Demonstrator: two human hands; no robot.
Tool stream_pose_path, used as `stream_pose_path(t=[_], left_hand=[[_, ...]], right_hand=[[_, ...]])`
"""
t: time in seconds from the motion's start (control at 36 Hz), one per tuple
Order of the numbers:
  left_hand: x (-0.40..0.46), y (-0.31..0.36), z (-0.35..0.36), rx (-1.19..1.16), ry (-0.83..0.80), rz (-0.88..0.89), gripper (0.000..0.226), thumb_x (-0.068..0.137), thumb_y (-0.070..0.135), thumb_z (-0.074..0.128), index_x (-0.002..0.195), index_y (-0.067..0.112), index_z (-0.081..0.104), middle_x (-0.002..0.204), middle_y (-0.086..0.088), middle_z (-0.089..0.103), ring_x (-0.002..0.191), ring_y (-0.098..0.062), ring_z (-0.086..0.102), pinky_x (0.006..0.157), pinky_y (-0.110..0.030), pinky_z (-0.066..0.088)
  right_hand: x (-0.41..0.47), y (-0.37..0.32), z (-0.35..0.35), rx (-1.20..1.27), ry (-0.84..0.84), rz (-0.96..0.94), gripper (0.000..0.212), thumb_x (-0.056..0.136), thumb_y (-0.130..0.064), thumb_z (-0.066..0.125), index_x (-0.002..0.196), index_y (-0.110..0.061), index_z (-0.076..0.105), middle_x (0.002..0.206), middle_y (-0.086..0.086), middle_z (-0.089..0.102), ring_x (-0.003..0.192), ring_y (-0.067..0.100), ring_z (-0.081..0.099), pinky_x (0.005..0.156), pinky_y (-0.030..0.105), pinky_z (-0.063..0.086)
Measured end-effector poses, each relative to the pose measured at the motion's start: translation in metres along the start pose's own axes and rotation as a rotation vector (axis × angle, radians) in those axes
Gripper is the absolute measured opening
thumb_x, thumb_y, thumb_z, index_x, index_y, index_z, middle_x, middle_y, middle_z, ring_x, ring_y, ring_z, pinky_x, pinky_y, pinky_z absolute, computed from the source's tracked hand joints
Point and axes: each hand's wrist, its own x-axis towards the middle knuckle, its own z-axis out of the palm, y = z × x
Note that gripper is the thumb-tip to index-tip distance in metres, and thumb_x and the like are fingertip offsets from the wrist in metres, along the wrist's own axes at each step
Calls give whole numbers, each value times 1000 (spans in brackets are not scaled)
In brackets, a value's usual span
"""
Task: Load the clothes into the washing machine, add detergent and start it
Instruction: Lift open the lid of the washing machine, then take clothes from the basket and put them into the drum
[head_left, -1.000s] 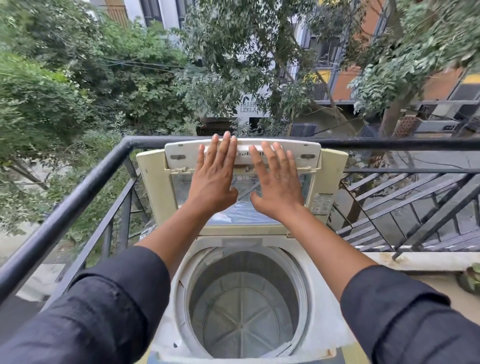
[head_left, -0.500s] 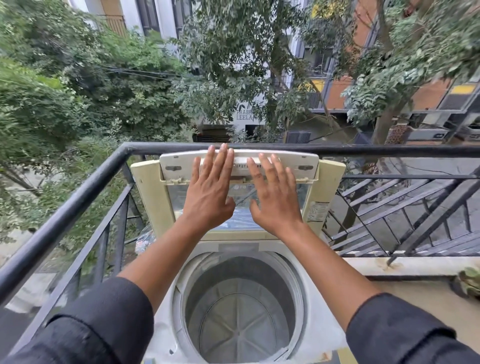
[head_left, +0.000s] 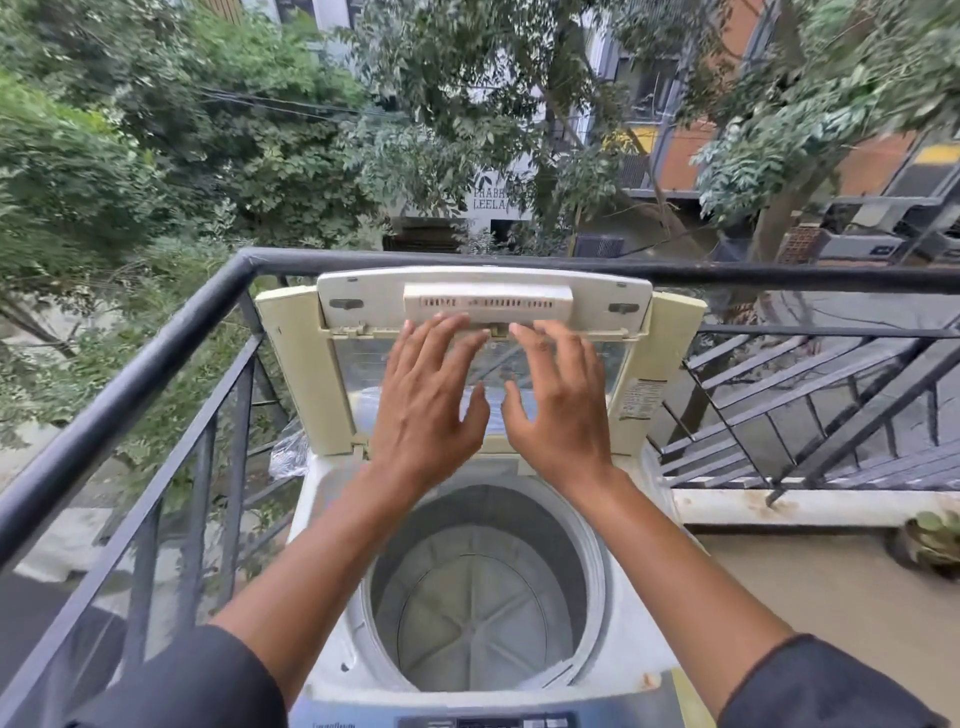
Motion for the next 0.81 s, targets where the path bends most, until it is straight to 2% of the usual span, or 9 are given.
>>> stream_pose_path(t=[0.06,0.14,0.25,0.33,0.42,0.5,0.56,0.64,0.81], left_hand=[[-16,1,8,-78,48,-40,37,89,23,63,126,21,68,133,-2,63,130,-28,54,114,-43,40],[-40,0,22,-183,9,-161,22,87,23,63,106,25,74,111,6,69,110,-22,59,96,-36,47],[-69,-7,51,-340,-146,-421,26,85,37,54,99,30,75,102,15,72,98,-15,66,90,-39,53],[-87,-19,76,-476,-270,-669,25,86,36,57,99,28,77,98,15,78,94,-10,73,88,-37,59],[-97,-30,101,-645,-368,-959,18,92,33,62,99,27,77,94,13,78,94,-15,74,86,-38,59],[-93,-36,116,-1016,-389,-1433,15,102,25,59,107,19,72,101,2,74,94,-22,66,81,-37,54],[-92,-42,122,-1242,-441,-1649,20,106,29,51,115,16,65,114,-4,69,95,-21,62,89,-40,53],[-98,-54,136,-1348,-443,-1760,33,107,36,47,130,14,56,130,-8,63,102,-25,62,103,-47,51],[-94,-56,161,-1476,-208,-1884,43,108,40,46,142,15,48,141,-10,54,138,-37,51,118,-54,43]], right_hand=[[-13,2,7,97,7,52,51,85,-17,65,135,-14,60,129,7,58,117,28,54,103,39,45],[-33,8,23,228,-81,200,32,85,-15,66,117,-16,68,112,0,67,105,23,63,93,36,51],[-54,20,51,549,-339,716,6,89,-19,70,91,-20,76,91,-5,78,86,15,72,84,38,58],[-66,28,62,762,-510,1093,11,98,-24,66,93,-17,73,98,10,78,80,22,71,75,40,58],[-77,37,72,855,-621,1285,11,102,-27,61,103,-18,68,108,13,76,85,23,68,74,36,56],[-86,49,91,996,-666,1474,15,104,-28,58,112,-16,61,117,17,72,97,31,66,75,38,56],[-91,56,103,1085,-670,1592,19,105,-29,56,115,-13,58,119,18,68,103,35,63,76,40,56],[-97,63,120,1141,-640,1712,27,105,-32,55,123,-12,53,124,15,64,109,35,62,80,42,55],[-96,69,150,1245,-485,1867,32,105,-34,53,134,-19,48,127,15,63,117,37,59,96,49,50]])
